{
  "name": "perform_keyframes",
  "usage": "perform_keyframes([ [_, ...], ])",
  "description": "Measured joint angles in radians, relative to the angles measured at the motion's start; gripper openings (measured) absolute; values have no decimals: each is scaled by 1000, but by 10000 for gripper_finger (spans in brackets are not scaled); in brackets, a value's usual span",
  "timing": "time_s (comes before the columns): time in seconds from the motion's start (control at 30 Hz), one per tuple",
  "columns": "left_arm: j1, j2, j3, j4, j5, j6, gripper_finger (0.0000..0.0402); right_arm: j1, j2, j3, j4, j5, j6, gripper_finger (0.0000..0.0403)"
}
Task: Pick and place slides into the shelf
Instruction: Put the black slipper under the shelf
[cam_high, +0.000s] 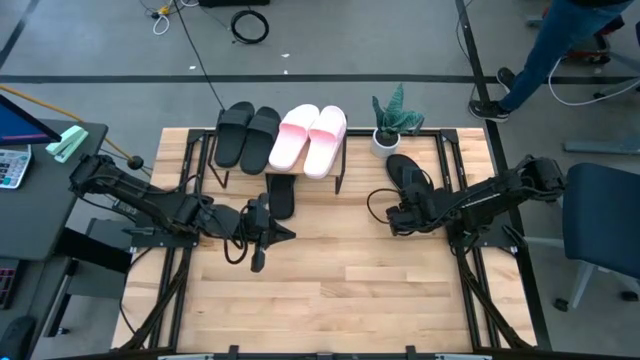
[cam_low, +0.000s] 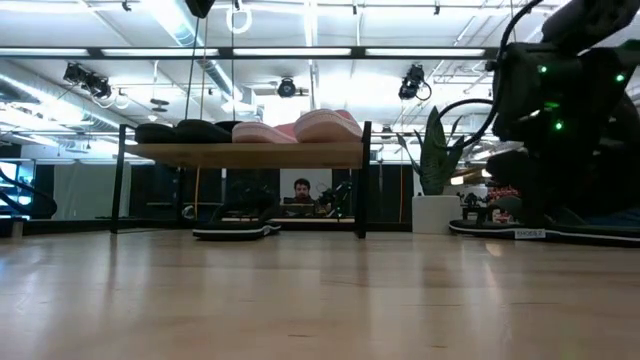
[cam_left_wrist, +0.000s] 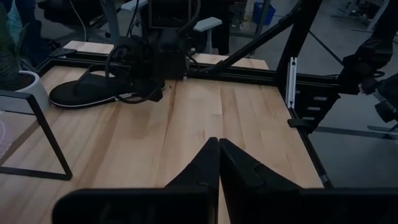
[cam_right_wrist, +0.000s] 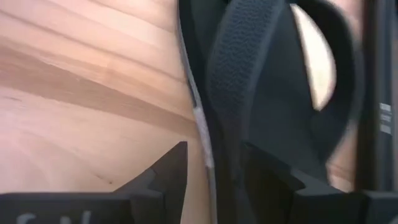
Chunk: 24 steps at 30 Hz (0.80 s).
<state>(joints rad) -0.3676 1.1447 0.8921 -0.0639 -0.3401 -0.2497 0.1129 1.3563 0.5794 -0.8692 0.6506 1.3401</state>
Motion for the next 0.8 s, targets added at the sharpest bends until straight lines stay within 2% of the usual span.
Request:
perform_keyframes([
  [0.1,0,0,0,0,0,0,19,-17,0,-41,94,36,-58,153],
  [0.23,0,0,0,0,0,0,22,-42,0,-80,165,94,-59,153],
  [0.57,0,0,0,0,0,1,13,-90,0,-92,190,137,-61,144],
  [0.8,0,0,0,0,0,2,22,-114,0,-92,195,200,-86,112],
])
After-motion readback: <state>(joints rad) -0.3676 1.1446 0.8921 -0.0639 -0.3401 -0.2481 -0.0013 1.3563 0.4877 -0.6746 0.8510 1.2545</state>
